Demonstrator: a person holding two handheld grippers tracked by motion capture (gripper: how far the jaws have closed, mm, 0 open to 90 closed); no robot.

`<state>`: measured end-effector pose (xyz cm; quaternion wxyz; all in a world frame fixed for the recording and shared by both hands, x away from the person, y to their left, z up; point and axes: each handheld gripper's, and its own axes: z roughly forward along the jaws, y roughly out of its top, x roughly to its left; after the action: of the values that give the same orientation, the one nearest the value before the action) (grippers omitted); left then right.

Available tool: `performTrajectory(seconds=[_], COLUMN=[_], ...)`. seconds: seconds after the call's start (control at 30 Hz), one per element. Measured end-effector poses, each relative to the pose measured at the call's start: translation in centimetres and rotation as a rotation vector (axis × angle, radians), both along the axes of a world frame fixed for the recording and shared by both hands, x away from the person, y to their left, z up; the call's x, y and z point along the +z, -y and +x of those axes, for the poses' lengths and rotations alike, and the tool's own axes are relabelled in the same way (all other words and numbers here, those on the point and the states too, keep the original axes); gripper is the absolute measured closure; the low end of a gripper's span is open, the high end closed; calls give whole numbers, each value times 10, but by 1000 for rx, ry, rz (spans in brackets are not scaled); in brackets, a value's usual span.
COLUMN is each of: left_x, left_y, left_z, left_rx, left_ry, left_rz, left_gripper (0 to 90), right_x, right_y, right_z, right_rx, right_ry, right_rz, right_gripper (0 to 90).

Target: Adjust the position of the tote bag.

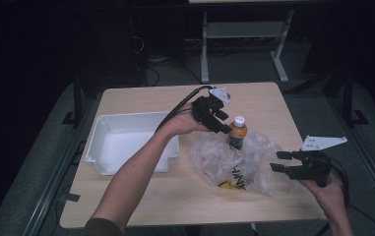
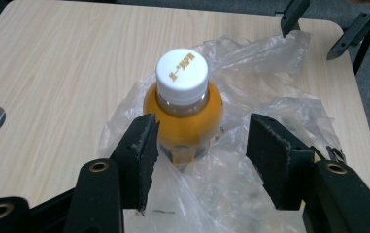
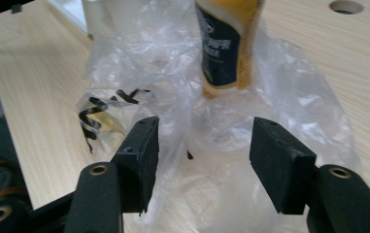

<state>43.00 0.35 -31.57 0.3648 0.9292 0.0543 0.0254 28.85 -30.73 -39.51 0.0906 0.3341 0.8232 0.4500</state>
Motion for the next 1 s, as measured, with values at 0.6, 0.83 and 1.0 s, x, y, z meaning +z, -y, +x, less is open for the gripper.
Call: performTrajectory(seconds=[0.6,0.83,1.0], left_x=[-4,-6,-7], left_y=[33,35,39], left_z=[18,21,23], left_rx=[-34,-53,-67], left_ry=[-28,1,-12], left_rz=[38,87,83], left_gripper=[416,468,491], right_x=[0,0,0], right_y=[5,5,5], right_z=[0,0,0], right_rx=[-5,-7,-4], right_ry=[13,21,23], right_rz=[3,5,5], right_gripper=[401,392,392])
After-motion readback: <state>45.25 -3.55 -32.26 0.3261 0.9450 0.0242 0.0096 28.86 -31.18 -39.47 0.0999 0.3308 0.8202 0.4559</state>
